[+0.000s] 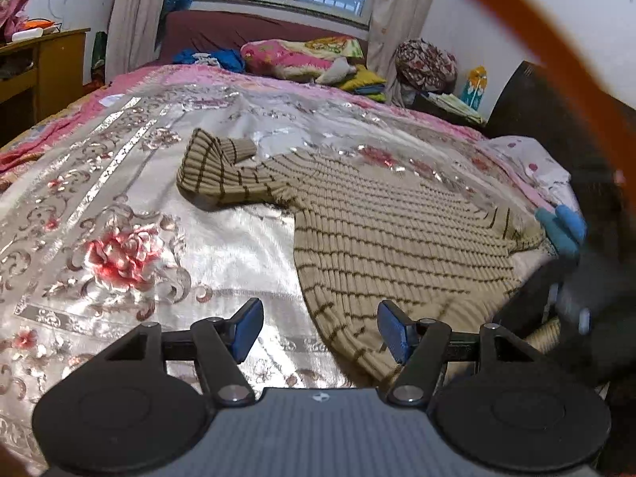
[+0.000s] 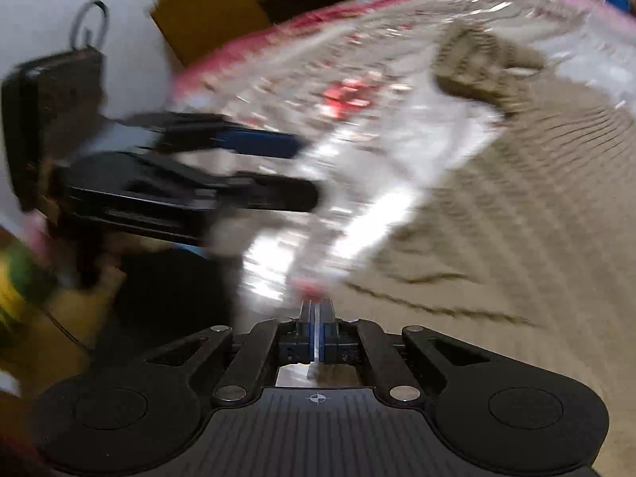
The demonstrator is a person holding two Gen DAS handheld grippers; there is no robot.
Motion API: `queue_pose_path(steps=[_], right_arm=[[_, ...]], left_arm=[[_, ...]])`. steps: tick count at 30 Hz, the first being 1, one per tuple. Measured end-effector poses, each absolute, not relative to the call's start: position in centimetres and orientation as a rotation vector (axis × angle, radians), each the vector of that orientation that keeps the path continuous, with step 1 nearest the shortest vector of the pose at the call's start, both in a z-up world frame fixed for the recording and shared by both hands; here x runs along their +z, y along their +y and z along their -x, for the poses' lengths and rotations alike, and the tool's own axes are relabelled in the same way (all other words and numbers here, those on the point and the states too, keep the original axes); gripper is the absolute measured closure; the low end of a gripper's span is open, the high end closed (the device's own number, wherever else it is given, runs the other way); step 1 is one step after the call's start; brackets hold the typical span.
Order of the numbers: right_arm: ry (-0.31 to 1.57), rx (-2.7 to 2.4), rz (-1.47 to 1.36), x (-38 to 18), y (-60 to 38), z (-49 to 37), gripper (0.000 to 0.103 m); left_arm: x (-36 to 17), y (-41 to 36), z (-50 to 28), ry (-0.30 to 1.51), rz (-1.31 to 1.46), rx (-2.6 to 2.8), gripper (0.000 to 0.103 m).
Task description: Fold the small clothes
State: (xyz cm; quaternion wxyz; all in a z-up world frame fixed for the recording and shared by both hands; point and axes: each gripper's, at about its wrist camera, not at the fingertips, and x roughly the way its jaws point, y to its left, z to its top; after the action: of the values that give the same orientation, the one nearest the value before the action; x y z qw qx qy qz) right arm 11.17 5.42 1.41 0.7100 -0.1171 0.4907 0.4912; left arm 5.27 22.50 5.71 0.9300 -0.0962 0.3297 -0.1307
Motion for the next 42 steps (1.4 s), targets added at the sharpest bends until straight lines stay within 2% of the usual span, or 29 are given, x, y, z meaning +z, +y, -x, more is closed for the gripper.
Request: queue_pose_path(steps=[3, 5, 11, 17, 21, 26, 29, 30, 31, 32, 34, 38, 42], right_arm=[[1.078, 1.135, 0.184, 0.1, 7.3, -8.8, 0.102], [1.095, 1.13, 0.145, -0.7, 7.6, -7.8, 0.093], [1.03, 1.007, 0.152, 0.8, 1.7, -5.4, 0.093], [0.951, 0.723, 0.083, 2.4, -7.4, -4.9, 0.093], [0.903, 0.576, 0.041, 2.4, -11.9, -3.8, 0.093], [0.864, 0.427, -0.027, 2.0, -17.3, -2.2, 0.09], [0.845, 0.356, -0.069, 1.6, -19.4, -1.0, 0.089], [0.841, 0.337, -0.087, 1.4, -20.1, -0.8, 0.088], [0.839, 0.326, -0.103, 1.2, -20.6, -0.6, 0.084], [0.835, 0.312, -0.125, 1.0, -21.1, -0.5, 0.075], [0.824, 0.287, -0.16, 0.8, -21.9, -0.5, 0.067], [0.801, 0.256, -0.194, 0.1, -23.0, -1.3, 0.062], [0.813, 0.265, -0.213, -0.9, -23.0, -2.8, 0.062]], left_arm=[[5.8, 21.7, -5.5, 0.673, 0.185, -0.267, 0.033], [5.5, 20.7, -5.8, 0.687, 0.174, -0.279, 0.032], [3.3, 17.1, -6.9, 0.791, 0.153, -0.311, 0.032], [0.7, 15.0, -6.7, 0.938, 0.269, -0.28, 0.032], [-0.2, 13.7, -5.9, 0.953, 0.319, -0.213, 0.034], [0.0, 12.2, -6.1, 0.949, 0.373, -0.212, 0.057], [-0.1, 11.2, -6.3, 0.952, 0.33, -0.198, 0.074], [-0.1, 11.2, -6.5, 0.957, 0.333, -0.195, 0.086], [-0.2, 11.3, -6.6, 0.962, 0.343, -0.193, 0.089], [-0.1, 11.8, -6.5, 0.957, 0.357, -0.192, 0.09], [0.2, 12.6, -6.2, 0.94, 0.373, -0.185, 0.092], [1.4, 14.7, -5.4, 0.913, 0.364, -0.123, 0.092], [2.5, 16.7, -4.6, 0.895, 0.351, -0.067, 0.092]])
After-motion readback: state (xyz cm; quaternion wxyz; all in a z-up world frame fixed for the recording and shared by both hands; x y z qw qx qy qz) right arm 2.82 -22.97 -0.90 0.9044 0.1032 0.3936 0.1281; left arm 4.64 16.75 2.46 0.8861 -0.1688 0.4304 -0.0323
